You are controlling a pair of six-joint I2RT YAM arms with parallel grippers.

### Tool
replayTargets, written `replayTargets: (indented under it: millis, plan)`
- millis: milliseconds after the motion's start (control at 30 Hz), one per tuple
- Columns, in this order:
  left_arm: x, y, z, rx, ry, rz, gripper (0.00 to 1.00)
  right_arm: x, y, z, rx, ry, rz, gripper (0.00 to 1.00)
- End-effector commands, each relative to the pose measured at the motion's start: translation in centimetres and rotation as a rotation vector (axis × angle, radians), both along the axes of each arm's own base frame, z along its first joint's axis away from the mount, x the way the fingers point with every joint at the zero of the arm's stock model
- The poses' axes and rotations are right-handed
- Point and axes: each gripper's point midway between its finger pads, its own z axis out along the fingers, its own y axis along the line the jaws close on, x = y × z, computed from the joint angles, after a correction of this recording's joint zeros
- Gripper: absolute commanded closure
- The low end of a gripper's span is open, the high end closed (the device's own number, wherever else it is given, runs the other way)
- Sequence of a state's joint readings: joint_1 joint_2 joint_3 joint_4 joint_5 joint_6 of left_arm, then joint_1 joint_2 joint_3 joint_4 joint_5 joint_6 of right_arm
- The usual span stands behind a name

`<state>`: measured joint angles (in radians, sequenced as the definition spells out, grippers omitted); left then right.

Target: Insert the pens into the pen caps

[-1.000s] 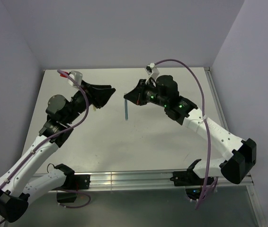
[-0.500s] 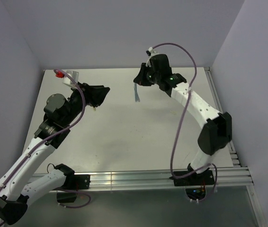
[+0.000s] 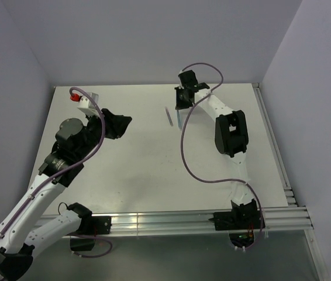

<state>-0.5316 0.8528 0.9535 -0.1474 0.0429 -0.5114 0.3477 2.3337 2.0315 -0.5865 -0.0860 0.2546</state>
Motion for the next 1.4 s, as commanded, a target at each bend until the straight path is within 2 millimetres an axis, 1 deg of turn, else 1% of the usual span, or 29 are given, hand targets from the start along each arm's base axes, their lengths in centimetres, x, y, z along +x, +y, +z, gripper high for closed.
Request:
replayTargets:
  millis: [0, 33, 67, 133, 167, 267, 400, 533, 667, 933, 967, 1000, 1033, 1067, 1200, 1267, 1367]
  plan:
    - [-0.3, 0.8, 0.7, 0.007, -0.030, 0.022, 0.56, 2.4, -0.1, 3.9, -0.015, -0.107, 0.007, 1.00]
    - [-0.3, 0.8, 0.6, 0.009, -0.030, 0.023, 0.55, 3.0, 0.0, 4.3, -0.019, -0.125, 0.006, 1.00]
    - [-0.4, 0.8, 0.4, 0.016, -0.029, 0.023, 0.56, 3.0, -0.1, 3.2, -0.031, -0.104, 0.005, 1.00]
    - [-0.3, 0.9, 0.3, 0.019, -0.029, 0.024, 0.55, 3.4, -0.1, 3.1, -0.039, -0.109, 0.005, 1.00]
    - [-0.3, 0.9, 0.3, 0.019, -0.027, 0.024, 0.56, 3.4, -0.2, 2.5, -0.047, -0.098, 0.006, 1.00]
    - [-0.1, 0.8, 0.0, 0.023, -0.024, 0.026, 0.56, 3.6, -0.2, 2.0, -0.051, -0.094, 0.007, 1.00]
    - [0.3, 0.8, -0.5, 0.025, -0.007, 0.039, 0.55, 3.7, -0.3, 0.9, -0.066, -0.080, 0.008, 1.00]
    - [0.4, 0.7, -0.7, 0.021, 0.001, 0.040, 0.55, 3.7, -0.4, 0.5, -0.069, -0.077, 0.011, 1.00]
    - [1.0, 0.7, -1.4, 0.025, 0.018, 0.049, 0.55, 3.7, -0.4, 0.3, -0.077, -0.073, 0.014, 0.96]
    - [2.6, 1.1, -2.9, 0.021, 0.083, 0.087, 0.55, 3.5, -0.7, -0.4, -0.091, -0.060, 0.008, 0.84]
    - [3.1, 1.6, -2.9, 0.022, 0.085, 0.125, 0.56, 3.5, -0.7, -0.4, -0.092, -0.061, 0.007, 0.82]
    - [3.4, 1.7, -3.5, 0.031, 0.103, 0.137, 0.56, 3.5, -0.8, -0.6, -0.096, -0.059, 0.006, 0.81]
    - [3.6, 1.8, -3.6, 0.029, 0.113, 0.147, 0.56, 3.5, -0.9, -0.7, -0.099, -0.057, 0.005, 0.79]
    - [3.8, 1.9, -3.6, 0.028, 0.115, 0.153, 0.55, 3.5, -0.9, -0.7, -0.100, -0.058, 0.006, 0.76]
    - [4.9, 2.5, -4.7, 0.028, 0.157, 0.205, 0.56, 3.3, -0.9, -1.1, -0.105, -0.050, 0.014, 0.68]
    - [5.4, 3.0, -4.9, 0.023, 0.172, 0.241, 0.56, 3.2, -0.8, -0.8, -0.099, -0.055, 0.021, 0.63]
    - [6.5, 3.9, -5.4, 0.023, 0.198, 0.320, 0.56, 3.1, -0.8, -0.9, -0.094, -0.053, 0.025, 0.59]
